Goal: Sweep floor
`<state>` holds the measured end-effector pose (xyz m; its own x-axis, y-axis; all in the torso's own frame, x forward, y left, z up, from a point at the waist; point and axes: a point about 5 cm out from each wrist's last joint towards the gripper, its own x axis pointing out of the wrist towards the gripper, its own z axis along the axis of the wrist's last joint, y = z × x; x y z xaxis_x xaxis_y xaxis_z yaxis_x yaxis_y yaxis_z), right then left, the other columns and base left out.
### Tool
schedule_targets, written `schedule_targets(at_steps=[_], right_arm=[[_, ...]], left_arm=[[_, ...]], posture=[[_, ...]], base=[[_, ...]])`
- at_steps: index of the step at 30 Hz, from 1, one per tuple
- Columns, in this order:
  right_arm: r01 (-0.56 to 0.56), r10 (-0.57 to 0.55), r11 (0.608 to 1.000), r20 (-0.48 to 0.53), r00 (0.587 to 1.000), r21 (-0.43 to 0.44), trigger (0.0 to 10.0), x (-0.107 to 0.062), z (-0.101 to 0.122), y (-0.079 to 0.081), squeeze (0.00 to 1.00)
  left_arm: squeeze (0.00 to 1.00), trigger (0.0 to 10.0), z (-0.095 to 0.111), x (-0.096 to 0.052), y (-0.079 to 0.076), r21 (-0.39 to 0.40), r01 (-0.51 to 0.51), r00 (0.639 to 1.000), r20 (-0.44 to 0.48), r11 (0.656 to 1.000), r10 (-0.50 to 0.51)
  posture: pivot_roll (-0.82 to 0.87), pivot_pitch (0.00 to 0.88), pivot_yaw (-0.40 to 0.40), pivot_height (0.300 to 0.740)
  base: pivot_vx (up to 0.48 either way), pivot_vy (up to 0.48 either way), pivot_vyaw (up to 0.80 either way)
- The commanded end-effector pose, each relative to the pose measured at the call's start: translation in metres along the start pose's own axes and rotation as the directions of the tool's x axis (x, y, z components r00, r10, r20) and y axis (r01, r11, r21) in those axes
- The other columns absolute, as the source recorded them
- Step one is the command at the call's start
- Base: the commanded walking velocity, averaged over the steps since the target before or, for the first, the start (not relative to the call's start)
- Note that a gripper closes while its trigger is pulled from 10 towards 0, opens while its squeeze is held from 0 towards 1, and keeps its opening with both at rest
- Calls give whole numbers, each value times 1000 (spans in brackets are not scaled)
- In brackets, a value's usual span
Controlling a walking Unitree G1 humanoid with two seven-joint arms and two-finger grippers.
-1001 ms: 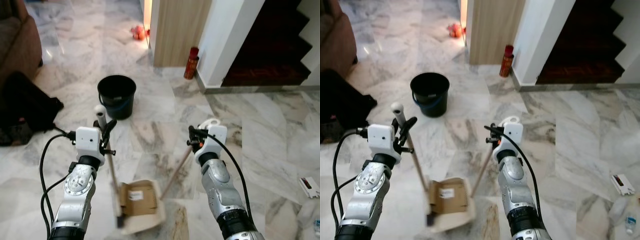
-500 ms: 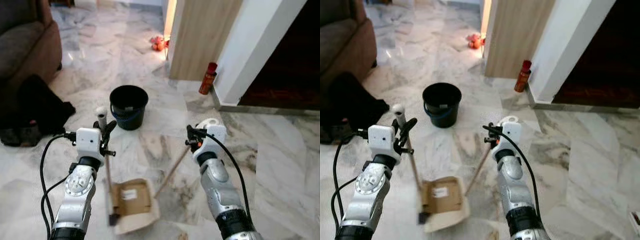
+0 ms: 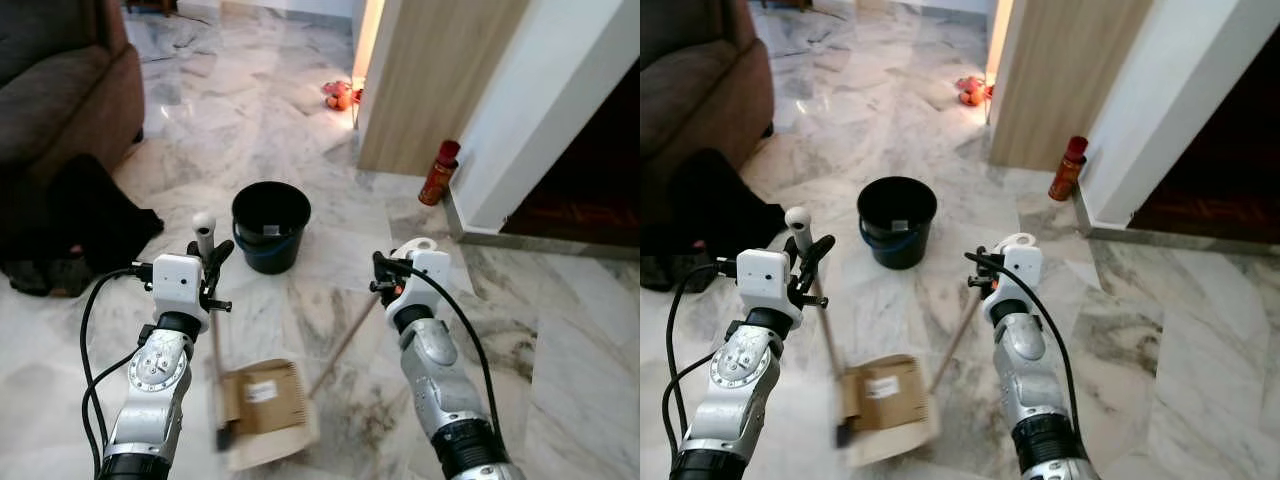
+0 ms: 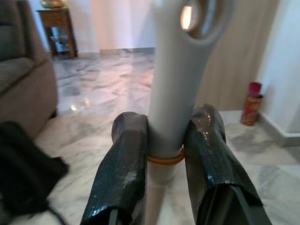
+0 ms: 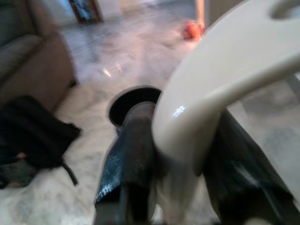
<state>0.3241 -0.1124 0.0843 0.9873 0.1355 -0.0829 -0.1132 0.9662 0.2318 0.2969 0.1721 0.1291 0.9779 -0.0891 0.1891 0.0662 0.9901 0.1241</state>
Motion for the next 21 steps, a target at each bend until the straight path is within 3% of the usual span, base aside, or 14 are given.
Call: schedule_targets(at_steps=[1, 21], right_arm=[[5, -4, 1000, 64, 998, -16, 10000, 4, 16, -2, 0], [-3, 3, 1000, 63, 998, -11, 10000, 4, 15, 1, 0]], left_arm=[[0, 10000, 11, 3, -4, -3, 18, 998, 55, 1000, -17], [0, 10000, 12, 3, -4, -2, 30, 998, 59, 1000, -30]], posture=[[117, 89, -111, 740], [125, 78, -104, 740]], base=[[345, 0, 0], [346, 0, 0]])
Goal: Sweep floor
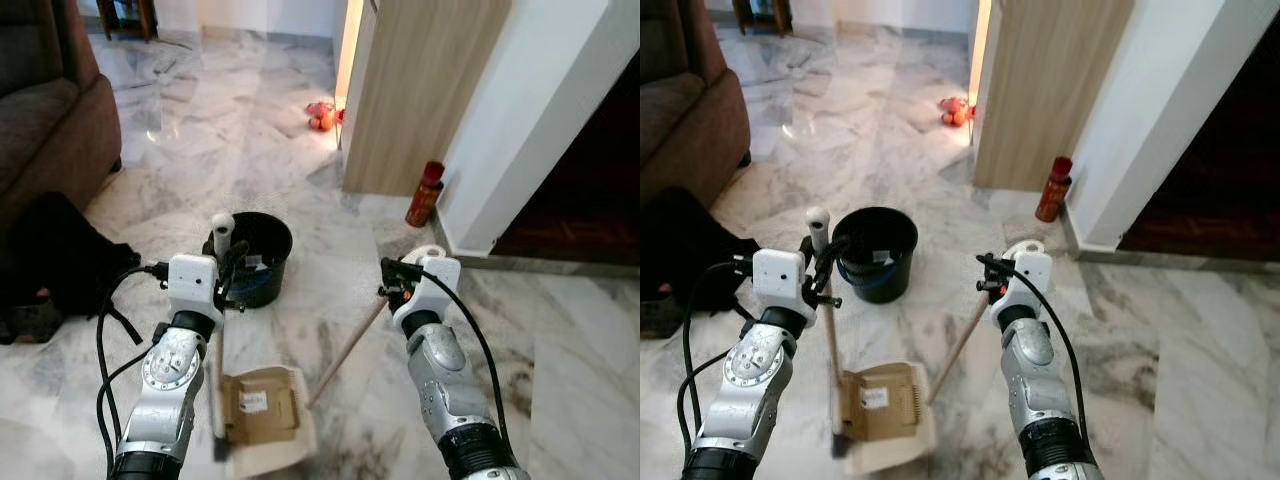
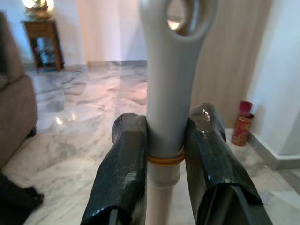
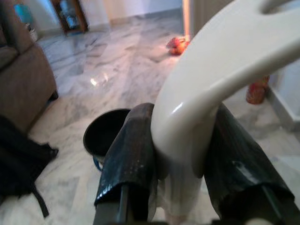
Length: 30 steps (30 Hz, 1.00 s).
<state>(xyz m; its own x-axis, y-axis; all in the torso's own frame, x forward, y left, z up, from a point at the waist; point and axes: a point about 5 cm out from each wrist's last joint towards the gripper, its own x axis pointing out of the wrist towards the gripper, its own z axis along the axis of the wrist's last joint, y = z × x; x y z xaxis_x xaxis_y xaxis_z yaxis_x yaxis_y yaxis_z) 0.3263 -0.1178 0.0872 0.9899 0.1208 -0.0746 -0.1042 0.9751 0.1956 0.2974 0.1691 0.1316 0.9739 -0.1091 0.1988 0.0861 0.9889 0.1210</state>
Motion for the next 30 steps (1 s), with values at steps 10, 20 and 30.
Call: schedule_targets(at_steps=[10, 20, 30], right_arm=[[-23, 22, 1000, 45, 999, 16, 10000, 2, 9, 6, 0], [-16, 15, 1000, 45, 999, 26, 10000, 3, 9, 3, 0], [-17, 15, 999, 53, 999, 32, 10000, 2, 11, 3, 0]], left_arm=[[0, 10000, 9, 2, -2, 5, 9, 999, 48, 1000, -9], [0, 10000, 9, 2, -3, 3, 4, 999, 49, 1000, -4], [0, 10000, 11, 1, -2, 1, -6, 998, 64, 1000, 6]], posture=[[124, 80, -107, 740], [121, 86, -111, 740], [119, 98, -112, 740]], base=[[345, 0, 129], [346, 0, 209], [32, 0, 0]])
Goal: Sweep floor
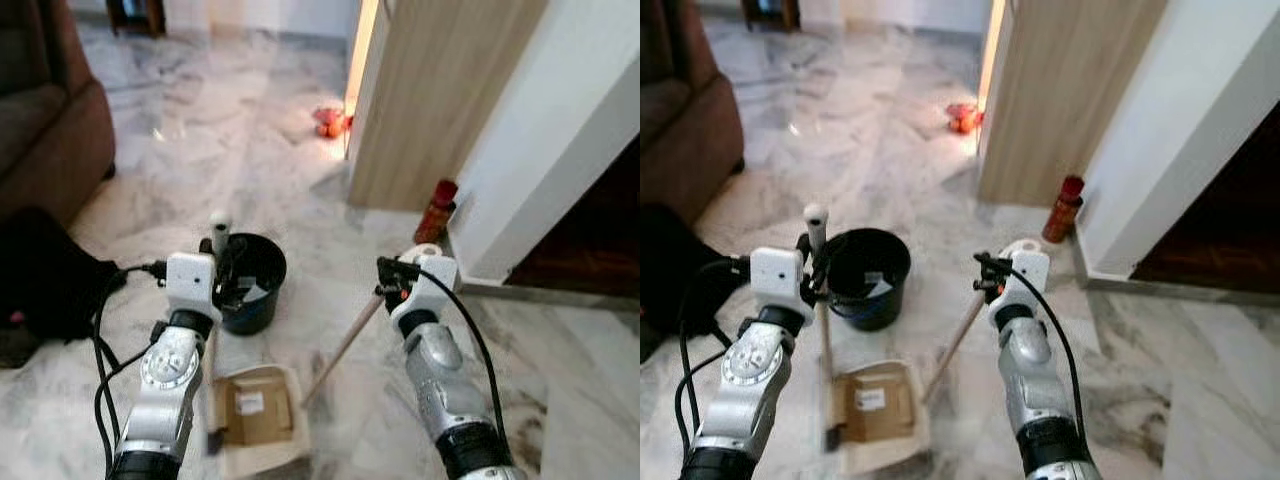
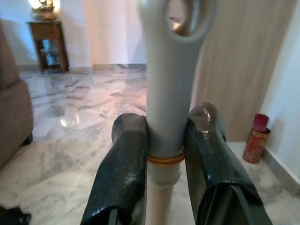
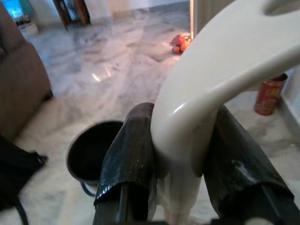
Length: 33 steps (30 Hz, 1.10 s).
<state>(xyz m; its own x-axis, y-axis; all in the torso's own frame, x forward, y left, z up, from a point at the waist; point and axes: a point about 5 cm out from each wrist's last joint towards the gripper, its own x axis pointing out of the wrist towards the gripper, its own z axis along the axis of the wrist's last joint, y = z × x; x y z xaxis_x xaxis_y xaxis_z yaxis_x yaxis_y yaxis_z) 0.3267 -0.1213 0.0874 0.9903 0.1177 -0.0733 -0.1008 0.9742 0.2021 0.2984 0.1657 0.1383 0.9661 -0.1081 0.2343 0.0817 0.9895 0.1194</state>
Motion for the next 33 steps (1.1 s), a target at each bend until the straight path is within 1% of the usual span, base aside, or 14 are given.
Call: schedule_targets(at_steps=[1, 7, 16, 21, 27, 28, 29, 33], right_arm=[[-20, 19, 999, 51, 998, 26, 10000, 2, 10, 7, 0], [-26, 25, 999, 50, 998, 30, 10000, 2, 10, 9, 0], [-25, 23, 999, 45, 999, 32, 10000, 3, 10, 8, 0], [-23, 22, 999, 43, 999, 36, 10000, 3, 10, 8, 0], [-22, 20, 999, 38, 999, 37, 10000, 4, 9, 8, 0], [-21, 20, 999, 38, 999, 36, 10000, 4, 9, 8, 0], [-16, 14, 999, 38, 999, 37, 10000, 4, 9, 7, 0], [-9, 8, 999, 36, 999, 36, 10000, 3, 8, 6, 0]], left_arm=[[0, 10000, 4, -2, 1, 3, -2, 1000, 28, 1000, 2], [0, 10000, 5, -3, 3, 9, -8, 999, 31, 1000, 8], [0, 10000, 6, -3, 1, 15, 1, 999, 34, 1000, -1], [0, 10000, 11, -7, 0, 60, 35, 998, 45, 998, -37], [0, 10000, 14, -10, 0, 86, 46, 998, 49, 995, -50], [0, 10000, 14, -11, 0, 95, 51, 997, 50, 994, -56], [0, 10000, 17, -15, 0, 110, 63, 996, 54, 992, -69], [0, 10000, 20, -21, 0, 126, 71, 995, 57, 989, -79]], posture=[[119, 101, -112, 740], [120, 102, -111, 740], [121, 104, -109, 740], [126, 110, -109, 740], [131, 117, -108, 740], [131, 117, -108, 740], [132, 120, -105, 740], [137, 122, -103, 740]], base=[[0, 0, 0], [0, 0, 0], [0, 0, 0], [0, 0, 0], [0, 0, 0], [0, 0, 0], [0, 0, 0], [0, 0, 0]])
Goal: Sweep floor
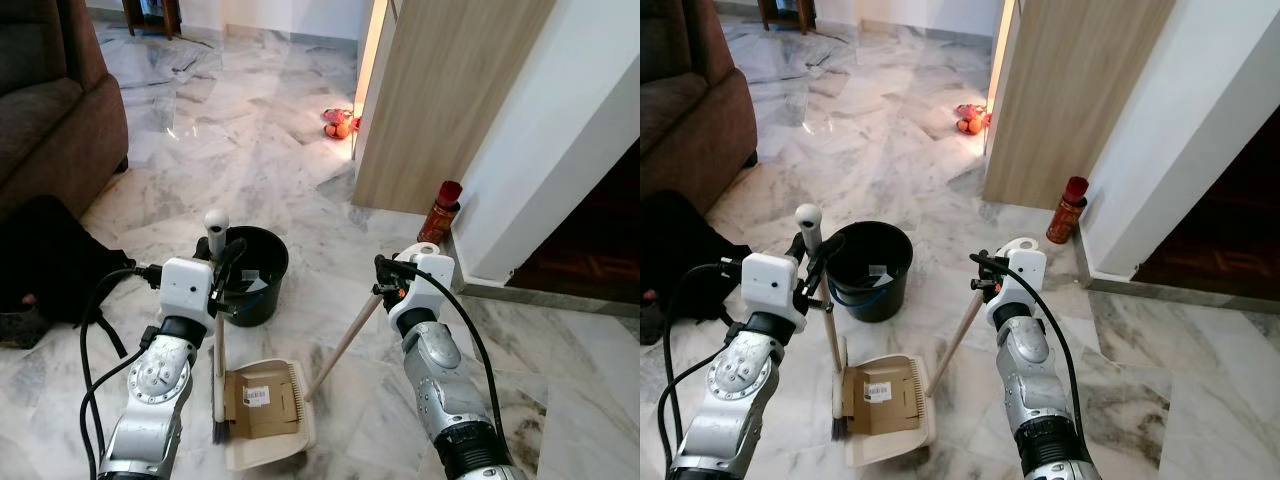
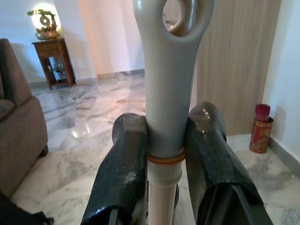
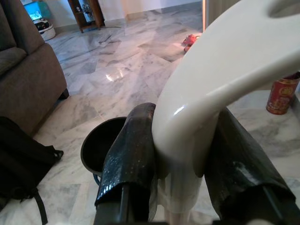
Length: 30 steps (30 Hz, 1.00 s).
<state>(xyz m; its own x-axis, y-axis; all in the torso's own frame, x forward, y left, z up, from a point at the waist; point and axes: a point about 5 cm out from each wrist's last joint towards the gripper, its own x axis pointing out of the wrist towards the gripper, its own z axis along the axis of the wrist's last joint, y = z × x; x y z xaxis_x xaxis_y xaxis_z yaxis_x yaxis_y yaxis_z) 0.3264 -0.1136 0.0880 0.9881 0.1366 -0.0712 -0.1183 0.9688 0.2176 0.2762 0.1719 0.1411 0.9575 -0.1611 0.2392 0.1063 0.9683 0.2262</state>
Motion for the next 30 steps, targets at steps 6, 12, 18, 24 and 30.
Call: schedule_targets(at_steps=[6, 12, 18, 24, 30], right_arm=[[17, -18, 1000, 36, 999, 20, 10000, 3, 9, -3, 0], [37, -38, 999, 33, 999, 13, 10000, 4, 9, -8, 0], [43, -44, 999, 34, 998, 13, 10000, 6, 10, -8, 0], [34, -35, 999, 44, 998, 15, 10000, 9, 15, -7, 0], [33, -35, 999, 47, 998, 39, 10000, 11, 15, -6, 0]], left_arm=[[0, 10000, 9, -16, 2, 50, -1, 1000, 17, 999, 0], [0, 10000, 6, -33, 8, 103, -22, 999, -27, 994, 25], [0, 10000, -7, -50, 14, 142, -84, 992, -84, 986, 96], [0, 10000, -16, -55, 16, 158, -136, 983, -104, 978, 154], [0, 10000, -22, -59, 15, 163, -154, 976, -126, 974, 176]], posture=[[141, 117, -102, 740], [150, 109, -102, 740], [158, 93, -107, 740], [156, 72, -107, 740], [159, 58, -107, 740]], base=[[0, 0, 0], [0, 0, 0], [0, 0, 0], [0, 0, 0], [0, 0, 0]])
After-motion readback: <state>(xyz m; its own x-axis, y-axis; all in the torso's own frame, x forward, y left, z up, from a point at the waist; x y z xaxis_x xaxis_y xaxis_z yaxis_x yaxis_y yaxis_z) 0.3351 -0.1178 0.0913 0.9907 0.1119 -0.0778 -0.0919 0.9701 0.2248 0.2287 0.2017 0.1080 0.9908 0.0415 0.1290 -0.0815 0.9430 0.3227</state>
